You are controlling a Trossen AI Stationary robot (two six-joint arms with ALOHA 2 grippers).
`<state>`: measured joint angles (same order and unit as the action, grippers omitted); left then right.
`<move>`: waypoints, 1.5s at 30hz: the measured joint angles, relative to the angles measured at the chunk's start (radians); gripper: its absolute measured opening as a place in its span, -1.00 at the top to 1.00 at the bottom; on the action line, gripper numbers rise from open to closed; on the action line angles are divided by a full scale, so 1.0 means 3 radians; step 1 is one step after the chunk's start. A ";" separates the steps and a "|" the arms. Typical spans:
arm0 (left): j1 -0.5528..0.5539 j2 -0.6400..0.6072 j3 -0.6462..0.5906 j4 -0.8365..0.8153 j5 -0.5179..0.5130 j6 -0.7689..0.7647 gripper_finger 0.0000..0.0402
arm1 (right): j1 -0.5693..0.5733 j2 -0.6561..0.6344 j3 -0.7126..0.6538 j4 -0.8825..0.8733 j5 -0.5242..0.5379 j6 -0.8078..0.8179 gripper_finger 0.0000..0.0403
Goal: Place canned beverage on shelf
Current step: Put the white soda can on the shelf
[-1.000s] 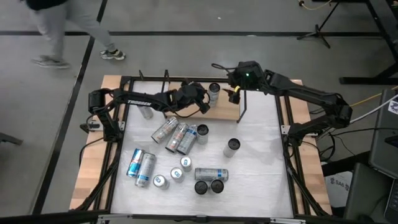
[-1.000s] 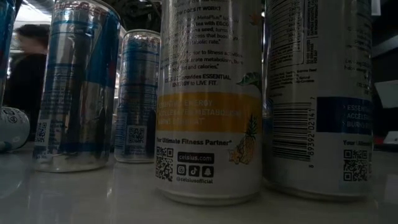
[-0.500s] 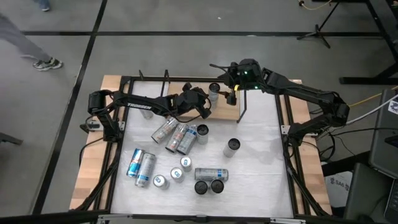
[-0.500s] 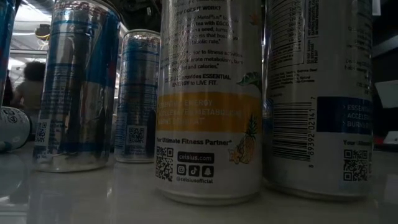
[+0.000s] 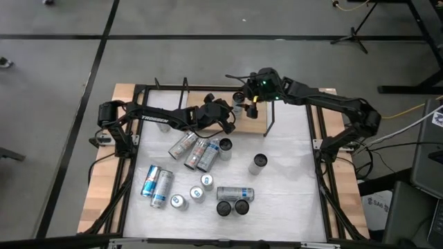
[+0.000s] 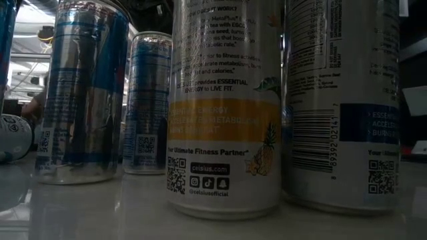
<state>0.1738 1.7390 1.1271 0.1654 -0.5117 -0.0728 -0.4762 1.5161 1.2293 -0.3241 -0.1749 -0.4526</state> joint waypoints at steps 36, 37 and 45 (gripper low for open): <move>0.0000 -0.0001 0.0001 0.0001 0.0022 -0.0014 1.00 | -0.0204 0.0293 0.0004 -0.0040 -0.0370 0.0116 -0.60; 0.0000 -0.0001 0.0001 0.0001 0.0022 -0.0014 1.00 | -0.0204 0.0293 0.0004 -0.0044 -0.0348 0.0116 -0.60; 0.0001 -0.0001 0.0000 0.0000 0.0024 -0.0014 1.00 | -0.0204 0.0293 0.0004 -0.0060 -0.0328 0.0117 -0.60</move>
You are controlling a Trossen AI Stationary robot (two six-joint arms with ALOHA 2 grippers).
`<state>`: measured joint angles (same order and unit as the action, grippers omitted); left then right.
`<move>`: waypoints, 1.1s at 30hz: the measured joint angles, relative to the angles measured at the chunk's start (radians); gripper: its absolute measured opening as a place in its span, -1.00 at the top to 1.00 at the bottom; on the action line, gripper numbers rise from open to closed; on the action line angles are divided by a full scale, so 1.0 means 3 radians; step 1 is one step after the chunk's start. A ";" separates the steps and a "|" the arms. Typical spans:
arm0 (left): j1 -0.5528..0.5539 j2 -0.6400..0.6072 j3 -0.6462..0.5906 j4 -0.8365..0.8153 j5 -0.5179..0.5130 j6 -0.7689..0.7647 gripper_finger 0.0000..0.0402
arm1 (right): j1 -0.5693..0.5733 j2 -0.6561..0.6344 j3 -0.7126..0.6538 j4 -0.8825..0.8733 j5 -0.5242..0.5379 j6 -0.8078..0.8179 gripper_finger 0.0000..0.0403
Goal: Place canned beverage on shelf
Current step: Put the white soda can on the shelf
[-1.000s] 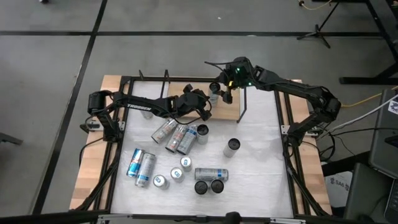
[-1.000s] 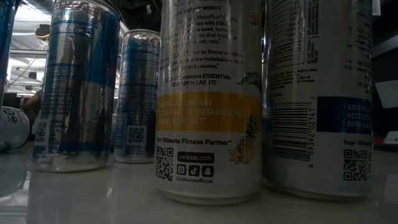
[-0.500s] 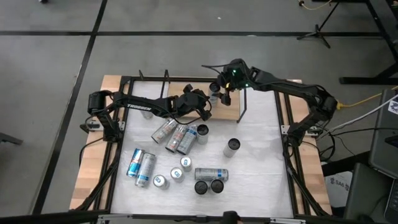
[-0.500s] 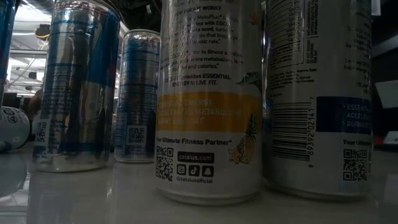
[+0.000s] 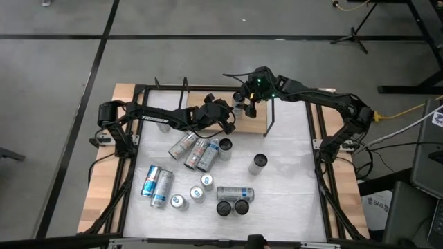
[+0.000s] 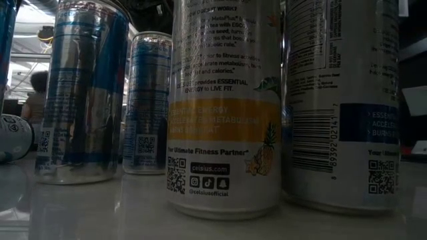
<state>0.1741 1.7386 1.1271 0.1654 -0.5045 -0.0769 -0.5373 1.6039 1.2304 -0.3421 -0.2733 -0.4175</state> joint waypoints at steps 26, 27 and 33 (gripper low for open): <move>-0.0003 0.0000 0.0001 0.0001 0.0001 0.0001 1.00 | -0.0014 -0.0082 -0.0012 -0.0070 0.0028 0.0093 -0.23; -0.0003 0.0000 0.0001 0.0001 0.0001 0.0001 1.00 | -0.0024 -0.0106 -0.0013 -0.0090 0.0028 0.0093 -0.23; -0.0003 0.0000 0.0001 0.0001 0.0000 0.0001 1.00 | -0.0150 -0.0283 -0.0012 -0.0282 0.0099 0.0095 -0.24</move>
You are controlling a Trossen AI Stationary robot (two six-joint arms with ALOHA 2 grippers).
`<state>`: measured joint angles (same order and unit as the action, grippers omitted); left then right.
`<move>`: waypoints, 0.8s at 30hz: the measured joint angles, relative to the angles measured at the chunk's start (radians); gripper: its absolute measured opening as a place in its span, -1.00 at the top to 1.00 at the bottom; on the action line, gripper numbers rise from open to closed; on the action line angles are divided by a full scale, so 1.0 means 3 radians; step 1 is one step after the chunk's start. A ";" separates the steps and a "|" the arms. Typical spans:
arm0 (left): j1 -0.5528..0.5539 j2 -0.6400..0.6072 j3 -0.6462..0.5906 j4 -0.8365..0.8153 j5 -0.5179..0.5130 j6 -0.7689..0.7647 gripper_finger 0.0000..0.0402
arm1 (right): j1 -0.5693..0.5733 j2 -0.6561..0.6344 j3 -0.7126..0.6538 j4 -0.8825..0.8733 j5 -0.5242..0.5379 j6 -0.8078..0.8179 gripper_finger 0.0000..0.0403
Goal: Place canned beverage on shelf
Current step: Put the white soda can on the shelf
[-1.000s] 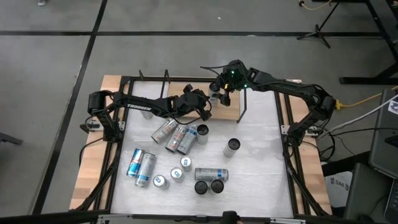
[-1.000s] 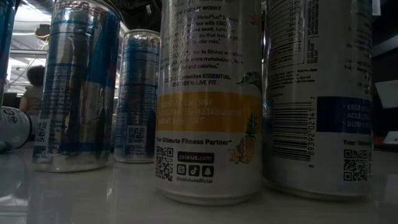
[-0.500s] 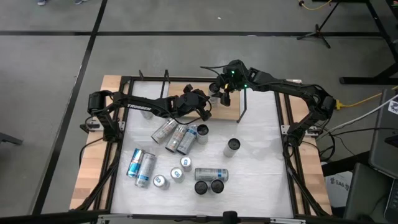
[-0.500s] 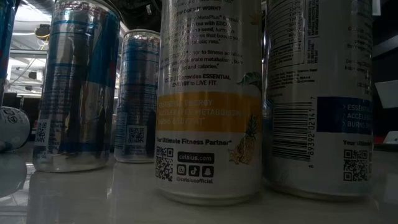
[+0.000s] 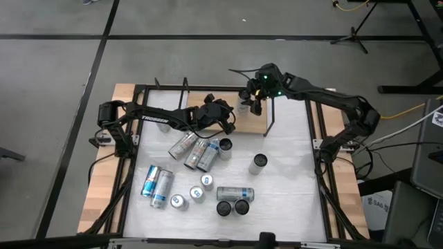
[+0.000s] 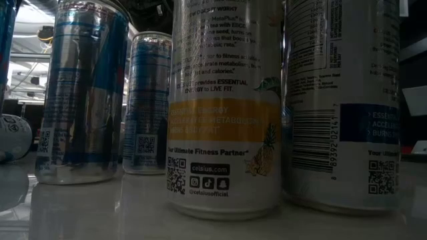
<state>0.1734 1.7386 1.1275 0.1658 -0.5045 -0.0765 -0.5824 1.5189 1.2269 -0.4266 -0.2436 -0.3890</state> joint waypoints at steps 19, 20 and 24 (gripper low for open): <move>0.0000 0.0000 0.0000 0.0001 0.0000 0.0000 1.00 | -0.0623 -0.0174 0.0005 -0.0290 -0.0016 -0.0028 -0.25; 0.0000 0.0000 -0.0001 0.0001 0.0001 0.0000 1.00 | -0.0640 -0.0174 0.0005 -0.0300 -0.0034 -0.0029 -0.25; 0.0000 0.0000 0.0000 0.0001 0.0000 0.0000 1.00 | -0.0636 -0.0133 0.0007 -0.0332 -0.0040 -0.0034 -0.25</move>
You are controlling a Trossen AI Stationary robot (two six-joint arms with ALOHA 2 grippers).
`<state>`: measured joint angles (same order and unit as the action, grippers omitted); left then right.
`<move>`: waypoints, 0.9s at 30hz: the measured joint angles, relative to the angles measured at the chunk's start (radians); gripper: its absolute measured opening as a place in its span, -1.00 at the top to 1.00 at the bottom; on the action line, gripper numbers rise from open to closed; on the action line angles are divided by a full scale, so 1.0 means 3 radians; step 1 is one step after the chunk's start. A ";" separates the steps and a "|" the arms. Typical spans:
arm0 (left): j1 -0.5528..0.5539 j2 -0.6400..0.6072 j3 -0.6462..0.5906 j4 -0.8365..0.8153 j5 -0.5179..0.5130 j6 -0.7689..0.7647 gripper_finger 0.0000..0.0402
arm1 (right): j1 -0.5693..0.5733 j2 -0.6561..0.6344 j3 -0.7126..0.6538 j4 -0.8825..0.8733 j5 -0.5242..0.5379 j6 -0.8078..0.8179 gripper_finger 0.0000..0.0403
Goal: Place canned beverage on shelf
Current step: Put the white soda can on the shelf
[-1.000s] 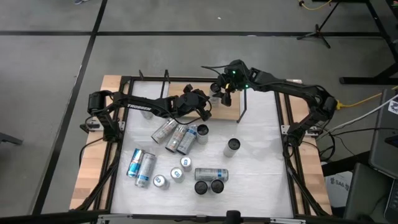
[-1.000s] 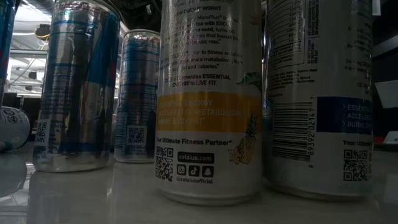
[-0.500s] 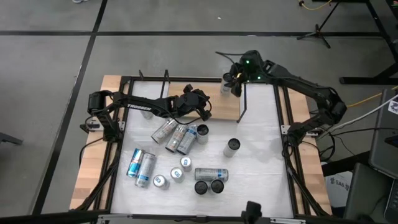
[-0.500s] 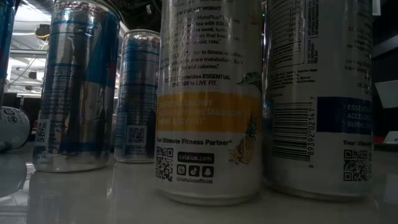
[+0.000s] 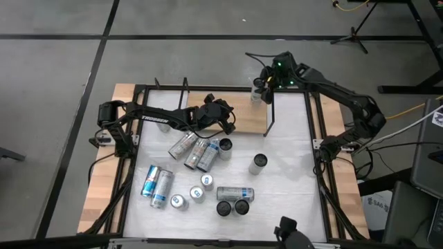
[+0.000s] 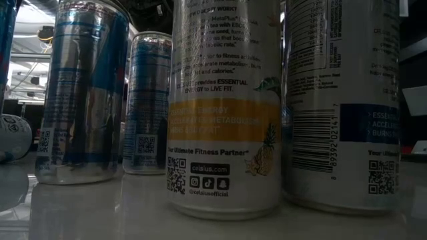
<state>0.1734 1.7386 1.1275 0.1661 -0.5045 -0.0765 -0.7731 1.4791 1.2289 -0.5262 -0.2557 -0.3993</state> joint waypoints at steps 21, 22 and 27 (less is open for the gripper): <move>0.0000 0.0000 -0.0001 0.0000 0.0001 0.0001 1.00 | 0.0000 0.0127 -0.0001 -0.0028 0.0101 -0.0006 -0.41; 0.0000 0.0000 0.0000 0.0000 0.0001 0.0000 1.00 | 0.0000 0.0127 -0.0001 -0.0029 0.0101 -0.0006 -0.44; 0.0000 0.0000 0.0000 0.0000 0.0001 0.0000 1.00 | 0.0000 0.0127 0.0008 0.0003 0.0098 -0.0006 -0.52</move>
<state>0.1734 1.7386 1.1275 0.1661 -0.5042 -0.0763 -0.7731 1.5173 1.2312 -0.5252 -0.2264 -0.4011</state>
